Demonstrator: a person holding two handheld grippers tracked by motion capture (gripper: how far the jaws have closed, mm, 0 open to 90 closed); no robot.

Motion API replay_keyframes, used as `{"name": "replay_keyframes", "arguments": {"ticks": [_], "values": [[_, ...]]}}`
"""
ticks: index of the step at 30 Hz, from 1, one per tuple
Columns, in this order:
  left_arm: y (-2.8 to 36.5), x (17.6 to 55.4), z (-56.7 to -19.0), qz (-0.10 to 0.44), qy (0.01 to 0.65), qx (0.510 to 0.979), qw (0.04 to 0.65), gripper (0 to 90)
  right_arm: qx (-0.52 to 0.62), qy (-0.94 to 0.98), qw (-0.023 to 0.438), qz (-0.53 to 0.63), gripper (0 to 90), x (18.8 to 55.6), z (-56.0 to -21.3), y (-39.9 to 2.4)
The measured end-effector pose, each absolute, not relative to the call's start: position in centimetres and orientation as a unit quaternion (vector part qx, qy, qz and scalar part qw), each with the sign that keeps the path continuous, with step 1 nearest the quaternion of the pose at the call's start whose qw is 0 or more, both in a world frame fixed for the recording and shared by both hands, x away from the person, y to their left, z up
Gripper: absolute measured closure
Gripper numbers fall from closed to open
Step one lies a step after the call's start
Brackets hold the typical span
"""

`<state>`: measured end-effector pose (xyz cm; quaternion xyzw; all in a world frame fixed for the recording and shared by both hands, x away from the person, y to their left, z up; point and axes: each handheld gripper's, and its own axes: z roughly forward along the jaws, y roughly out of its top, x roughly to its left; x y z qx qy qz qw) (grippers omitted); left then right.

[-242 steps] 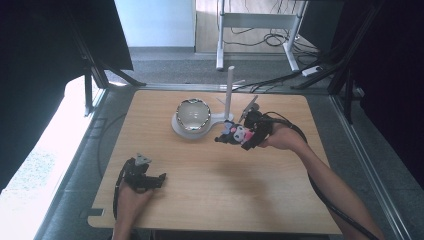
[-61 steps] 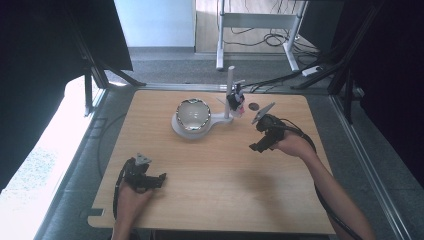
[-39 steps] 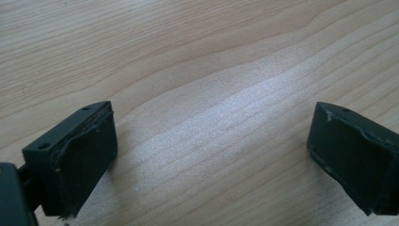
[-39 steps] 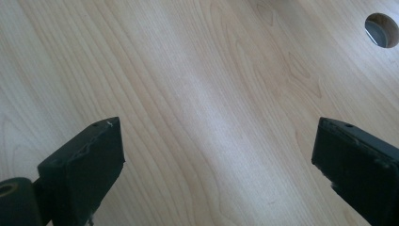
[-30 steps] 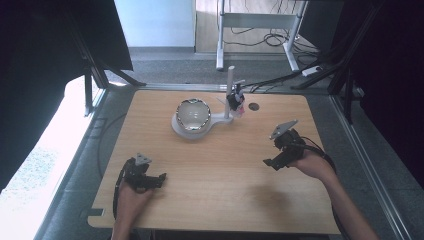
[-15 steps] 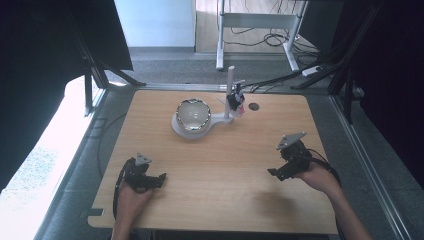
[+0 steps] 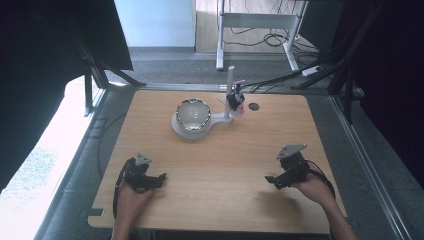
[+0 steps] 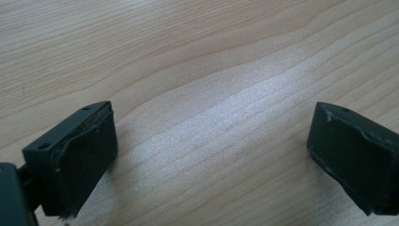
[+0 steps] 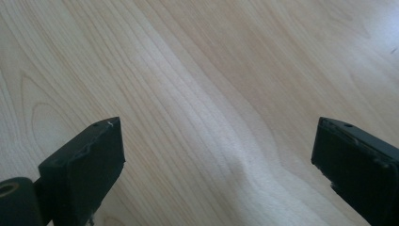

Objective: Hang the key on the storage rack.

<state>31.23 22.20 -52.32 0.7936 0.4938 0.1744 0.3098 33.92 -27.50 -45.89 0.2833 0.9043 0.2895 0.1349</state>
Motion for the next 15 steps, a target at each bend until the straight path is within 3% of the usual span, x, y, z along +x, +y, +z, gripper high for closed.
{"name": "replay_keyframes", "arguments": {"ticks": [15], "values": [[22.2, 31.2, -52.3, 0.175, 0.494, 0.794, 0.310, 2.3, 0.298, 0.880, 0.139, 0.342, 3.1, 32.3, -50.9, -27.2]]}}
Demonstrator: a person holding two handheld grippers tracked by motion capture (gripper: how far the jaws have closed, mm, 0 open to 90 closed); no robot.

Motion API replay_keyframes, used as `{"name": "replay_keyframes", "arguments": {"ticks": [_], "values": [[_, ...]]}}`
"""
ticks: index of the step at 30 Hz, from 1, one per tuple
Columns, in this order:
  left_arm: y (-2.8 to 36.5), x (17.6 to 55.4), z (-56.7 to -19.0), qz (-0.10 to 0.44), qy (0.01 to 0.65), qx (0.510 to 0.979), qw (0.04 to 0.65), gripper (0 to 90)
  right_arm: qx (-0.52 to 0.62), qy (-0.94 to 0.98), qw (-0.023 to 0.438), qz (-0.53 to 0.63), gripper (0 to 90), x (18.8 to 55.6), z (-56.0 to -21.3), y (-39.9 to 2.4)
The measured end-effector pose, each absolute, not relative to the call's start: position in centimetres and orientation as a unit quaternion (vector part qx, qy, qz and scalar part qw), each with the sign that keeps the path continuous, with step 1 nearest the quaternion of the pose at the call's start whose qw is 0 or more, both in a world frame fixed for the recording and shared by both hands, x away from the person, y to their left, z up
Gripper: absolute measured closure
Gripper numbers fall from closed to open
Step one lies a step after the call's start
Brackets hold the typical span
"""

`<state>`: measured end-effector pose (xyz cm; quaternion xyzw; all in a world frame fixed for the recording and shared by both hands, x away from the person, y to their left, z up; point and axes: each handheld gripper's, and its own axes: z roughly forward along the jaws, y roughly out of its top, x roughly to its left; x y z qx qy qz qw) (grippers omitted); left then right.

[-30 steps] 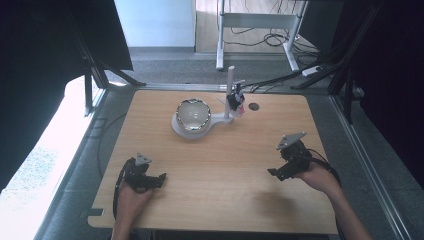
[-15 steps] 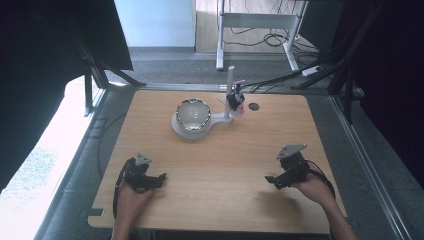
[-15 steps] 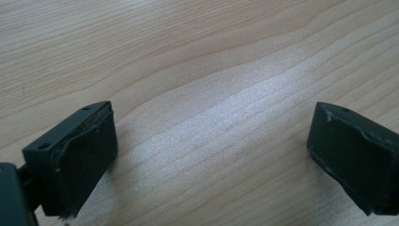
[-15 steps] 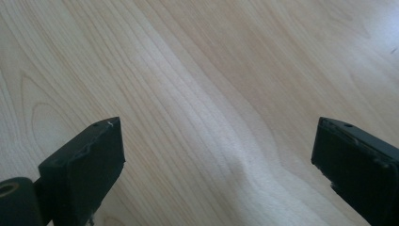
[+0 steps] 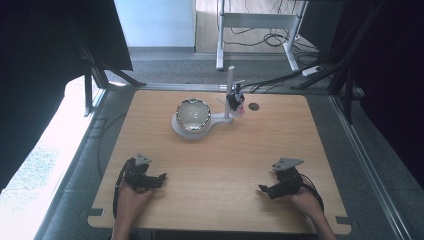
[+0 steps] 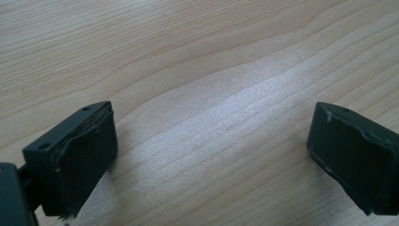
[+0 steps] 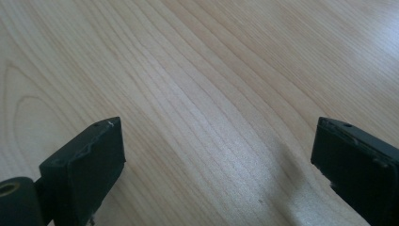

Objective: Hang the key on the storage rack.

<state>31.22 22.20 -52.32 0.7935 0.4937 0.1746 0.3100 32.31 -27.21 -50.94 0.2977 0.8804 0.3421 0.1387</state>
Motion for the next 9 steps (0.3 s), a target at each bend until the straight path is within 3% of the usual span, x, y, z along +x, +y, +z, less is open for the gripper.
{"name": "replay_keyframes", "arguments": {"ticks": [9], "values": [[22.20, 31.22, -52.33, 0.175, 0.494, 0.793, 0.310, 2.3, 0.325, 0.866, 0.131, 0.357, 1.3, 32.06, -52.07, -27.74]]}}
